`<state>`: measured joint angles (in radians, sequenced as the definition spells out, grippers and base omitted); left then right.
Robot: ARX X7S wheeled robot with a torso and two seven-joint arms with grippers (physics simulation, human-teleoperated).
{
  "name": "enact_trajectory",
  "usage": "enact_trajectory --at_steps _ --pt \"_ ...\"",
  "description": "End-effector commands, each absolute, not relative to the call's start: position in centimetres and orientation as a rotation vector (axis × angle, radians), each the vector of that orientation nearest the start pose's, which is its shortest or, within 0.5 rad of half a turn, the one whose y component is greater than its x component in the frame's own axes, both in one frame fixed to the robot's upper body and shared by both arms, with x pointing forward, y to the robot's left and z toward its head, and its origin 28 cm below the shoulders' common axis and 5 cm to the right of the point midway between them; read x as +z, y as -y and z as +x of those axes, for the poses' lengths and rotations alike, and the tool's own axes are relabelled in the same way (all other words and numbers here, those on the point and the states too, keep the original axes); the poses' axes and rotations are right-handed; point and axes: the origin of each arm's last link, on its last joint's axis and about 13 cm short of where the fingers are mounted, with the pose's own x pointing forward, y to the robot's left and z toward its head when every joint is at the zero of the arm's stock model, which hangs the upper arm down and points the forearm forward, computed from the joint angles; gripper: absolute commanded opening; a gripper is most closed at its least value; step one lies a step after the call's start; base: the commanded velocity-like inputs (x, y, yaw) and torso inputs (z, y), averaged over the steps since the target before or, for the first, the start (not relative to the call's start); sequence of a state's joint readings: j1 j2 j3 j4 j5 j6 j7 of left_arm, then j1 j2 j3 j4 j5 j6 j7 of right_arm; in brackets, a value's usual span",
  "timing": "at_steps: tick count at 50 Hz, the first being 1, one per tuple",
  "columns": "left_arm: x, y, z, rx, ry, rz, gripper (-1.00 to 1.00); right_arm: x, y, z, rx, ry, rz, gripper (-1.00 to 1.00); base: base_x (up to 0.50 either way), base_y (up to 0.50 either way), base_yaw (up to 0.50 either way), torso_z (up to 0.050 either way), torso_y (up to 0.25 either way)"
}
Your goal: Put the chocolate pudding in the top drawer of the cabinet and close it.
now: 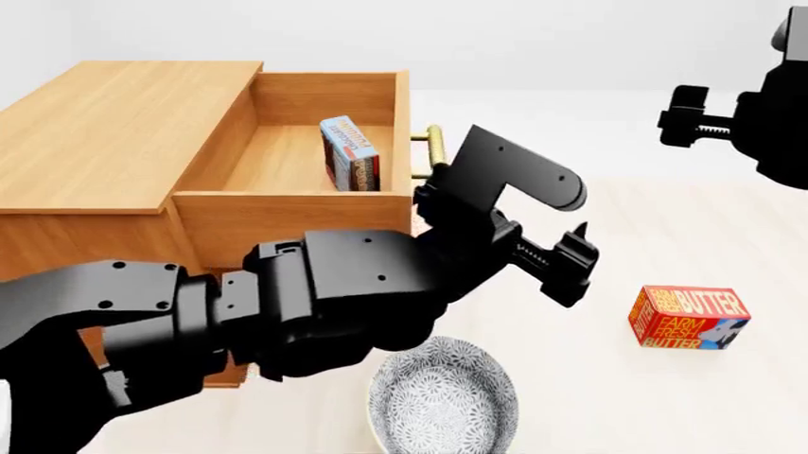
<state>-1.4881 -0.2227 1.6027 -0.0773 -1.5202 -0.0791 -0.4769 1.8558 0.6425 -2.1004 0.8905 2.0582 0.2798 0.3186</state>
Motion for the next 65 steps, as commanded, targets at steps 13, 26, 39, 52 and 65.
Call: enact_trajectory --at_steps 13,26,39,52,65 --pt "20.5 -6.6 32.1 -0.669 -0.176 0.109 1.0 28.9 25.6 37.1 -0.349 -0.326 0.03 1.0 0.0 0.0 0.0 0.0 0.0" --pt "19.8 -7.3 33.3 -0.61 -0.191 0.116 1.0 28.9 25.5 37.1 -0.348 -0.328 0.029 1.0 0.0 0.0 0.0 0.0 0.0" --pt "19.3 -9.3 34.8 -0.54 -0.205 0.108 1.0 28.9 25.4 37.1 -0.345 -0.327 0.03 1.0 0.0 0.0 0.0 0.0 0.0" --pt "18.7 -12.0 36.2 -0.463 -0.229 0.072 1.0 28.9 25.3 37.2 -0.342 -0.327 0.03 1.0 0.0 0.0 0.0 0.0 0.0" --pt "18.3 -14.9 36.7 -0.384 -0.237 0.052 1.0 29.1 25.1 37.3 -0.339 -0.326 0.027 1.0 0.0 0.0 0.0 0.0 0.0"
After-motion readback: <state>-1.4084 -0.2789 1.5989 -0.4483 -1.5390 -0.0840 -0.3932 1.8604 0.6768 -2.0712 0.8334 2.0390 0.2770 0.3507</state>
